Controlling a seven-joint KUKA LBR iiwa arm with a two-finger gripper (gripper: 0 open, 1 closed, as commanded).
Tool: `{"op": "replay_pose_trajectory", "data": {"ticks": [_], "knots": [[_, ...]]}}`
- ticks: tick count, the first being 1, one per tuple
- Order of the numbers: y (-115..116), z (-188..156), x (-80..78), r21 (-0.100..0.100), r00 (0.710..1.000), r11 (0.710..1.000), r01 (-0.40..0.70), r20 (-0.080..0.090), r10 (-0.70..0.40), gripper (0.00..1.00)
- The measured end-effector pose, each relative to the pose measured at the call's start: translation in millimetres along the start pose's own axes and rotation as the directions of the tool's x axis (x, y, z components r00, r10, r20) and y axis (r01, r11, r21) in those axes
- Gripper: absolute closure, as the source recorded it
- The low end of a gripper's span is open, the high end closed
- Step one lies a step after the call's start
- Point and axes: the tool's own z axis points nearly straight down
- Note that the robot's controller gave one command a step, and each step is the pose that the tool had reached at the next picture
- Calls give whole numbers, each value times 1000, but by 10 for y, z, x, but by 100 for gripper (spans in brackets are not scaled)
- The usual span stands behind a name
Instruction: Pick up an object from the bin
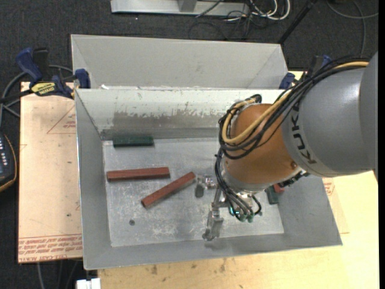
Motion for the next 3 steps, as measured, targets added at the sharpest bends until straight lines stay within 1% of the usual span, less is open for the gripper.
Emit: {"op": "replay_pose_trajectory", "data": {"ticks": [1,2,3], "knots": [[491,323,-844,-3,1000,1000,4,12,-4,0],[873,604,-907,-2,999,999,34,13,-34,0],[859,557,-929,-3,999,1000,29,18,-29,100]]}}
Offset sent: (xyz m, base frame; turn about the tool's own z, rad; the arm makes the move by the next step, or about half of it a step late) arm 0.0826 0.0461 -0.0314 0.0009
